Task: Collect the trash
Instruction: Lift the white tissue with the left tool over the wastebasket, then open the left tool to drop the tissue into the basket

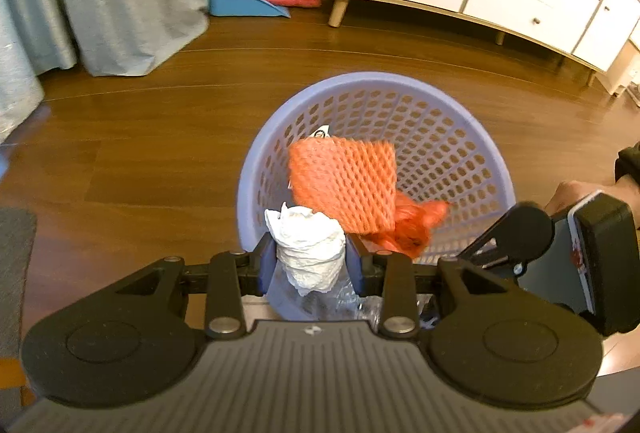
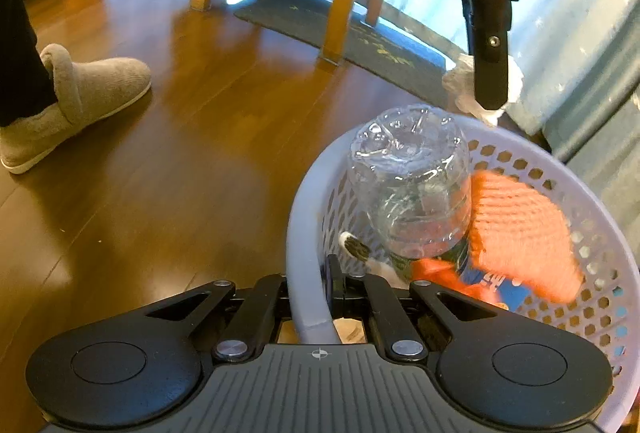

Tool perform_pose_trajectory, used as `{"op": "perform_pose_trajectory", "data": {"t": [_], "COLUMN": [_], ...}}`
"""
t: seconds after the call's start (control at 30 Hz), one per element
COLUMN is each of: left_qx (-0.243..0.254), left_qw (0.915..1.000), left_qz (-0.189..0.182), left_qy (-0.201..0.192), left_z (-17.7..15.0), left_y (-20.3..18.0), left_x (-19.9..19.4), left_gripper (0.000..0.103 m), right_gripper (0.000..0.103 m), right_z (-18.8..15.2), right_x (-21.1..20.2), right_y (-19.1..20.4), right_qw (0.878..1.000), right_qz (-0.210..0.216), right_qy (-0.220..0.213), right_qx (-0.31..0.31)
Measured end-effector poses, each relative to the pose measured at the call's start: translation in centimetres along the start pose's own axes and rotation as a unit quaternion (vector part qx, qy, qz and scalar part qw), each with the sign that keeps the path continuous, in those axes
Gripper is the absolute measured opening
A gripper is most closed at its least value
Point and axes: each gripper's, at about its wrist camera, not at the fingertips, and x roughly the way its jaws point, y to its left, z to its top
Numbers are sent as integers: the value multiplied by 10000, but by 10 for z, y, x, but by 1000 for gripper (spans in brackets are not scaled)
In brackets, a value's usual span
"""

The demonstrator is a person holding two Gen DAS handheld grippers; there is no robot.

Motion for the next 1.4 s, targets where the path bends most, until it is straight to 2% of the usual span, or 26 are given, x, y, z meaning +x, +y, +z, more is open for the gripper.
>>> {"op": "perform_pose_trajectory", "data": {"t": [0.13,0.27,0.37,0.43,0.53,0.73,1.0,1.2,1.27,1.4], "left_qx": [41,99,96,33,29,-154,-885,-1198,-1240,-1329], "left_qw": [9999,9996,9994,9993,9996,9997,9954,9918,9910,9893], "left_qz": [-128,-238,-332,-383,-298,-207,30,238,346,495], "left_qy": [42,87,85,44,7,-57,-366,-373,-368,-328], "left_z": [19,36,47,52,56,45,11,-11,-17,-27], "left_y": [-5,-10,-16,-17,-20,-19,-7,-1,0,-4], "left_x": [17,35,47,53,57,49,18,-3,-8,-17], "left_gripper": [32,33,38,48,53,57,62,62,64,66], "right_gripper": [0,0,0,0,0,2,8,27,37,41], "right_z": [-9,-17,-21,-24,-25,-27,-30,-33,-33,-31], "right_x": [2,-7,-12,-15,-17,-24,-34,-44,-50,-67], "right_y": [-10,-18,-22,-23,-25,-34,-37,-41,-41,-44], "right_qw": [9998,9997,9996,9996,9994,9986,9977,9964,9961,9963], "right_qz": [-142,-235,-253,-263,-298,-315,-412,-469,-494,-505], "right_qy": [50,44,27,19,15,18,-38,63,62,83], "right_qx": [-93,98,130,125,175,414,539,702,721,693]}}
